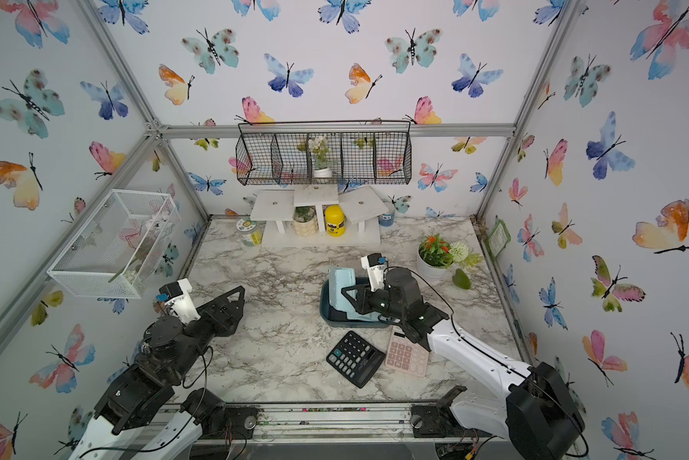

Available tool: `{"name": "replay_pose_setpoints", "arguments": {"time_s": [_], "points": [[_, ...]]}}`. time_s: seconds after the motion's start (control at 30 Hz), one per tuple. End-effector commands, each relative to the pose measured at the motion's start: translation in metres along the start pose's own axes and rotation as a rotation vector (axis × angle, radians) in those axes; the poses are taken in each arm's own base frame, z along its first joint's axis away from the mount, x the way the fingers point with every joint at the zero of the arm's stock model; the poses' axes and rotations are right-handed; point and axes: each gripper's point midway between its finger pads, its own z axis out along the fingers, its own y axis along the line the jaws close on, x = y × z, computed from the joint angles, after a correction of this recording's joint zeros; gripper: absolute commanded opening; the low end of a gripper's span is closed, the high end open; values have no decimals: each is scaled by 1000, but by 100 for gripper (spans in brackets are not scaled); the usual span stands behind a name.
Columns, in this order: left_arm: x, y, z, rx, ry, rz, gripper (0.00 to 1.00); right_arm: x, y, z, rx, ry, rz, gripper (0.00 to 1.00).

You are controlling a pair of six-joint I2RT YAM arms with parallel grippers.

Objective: Put the calculator in the storage box
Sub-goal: Place the calculator in the storage box.

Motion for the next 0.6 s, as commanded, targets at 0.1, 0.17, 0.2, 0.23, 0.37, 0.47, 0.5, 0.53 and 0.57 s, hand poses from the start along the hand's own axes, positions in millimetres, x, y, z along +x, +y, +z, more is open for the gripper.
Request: {"name": "replay_pose_setpoints", "arguments": {"time_s": [0.1, 0.17, 0.2, 0.23, 0.37, 0.47, 0.5, 0.53, 0.57], "points": [[2, -2, 2, 17, 7, -6, 99, 3, 7, 3, -166, 38, 152, 3], [3, -2, 2, 16, 9, -6, 99, 5, 1, 6, -166, 51, 180, 2], [3, -2, 2, 15, 10, -6, 99, 5, -2, 7, -161, 53, 196, 2], [3, -2, 2, 16, 10, -5, 99, 5, -6, 9, -157, 56, 212, 3], [4, 0, 3, 10, 10, -4, 99, 7, -16, 13, -157, 64, 263, 3], [4, 0, 4, 9, 10, -4, 99, 9, -23, 15, -149, 71, 294, 2], [5, 0, 4, 8, 12, -2, 99, 11, -26, 16, -146, 78, 303, 2], [5, 0, 5, 6, 12, -2, 99, 12, -28, 17, -144, 83, 312, 3], [5, 1, 5, 6, 11, -1, 99, 13, -29, 18, -143, 85, 318, 2]]}}
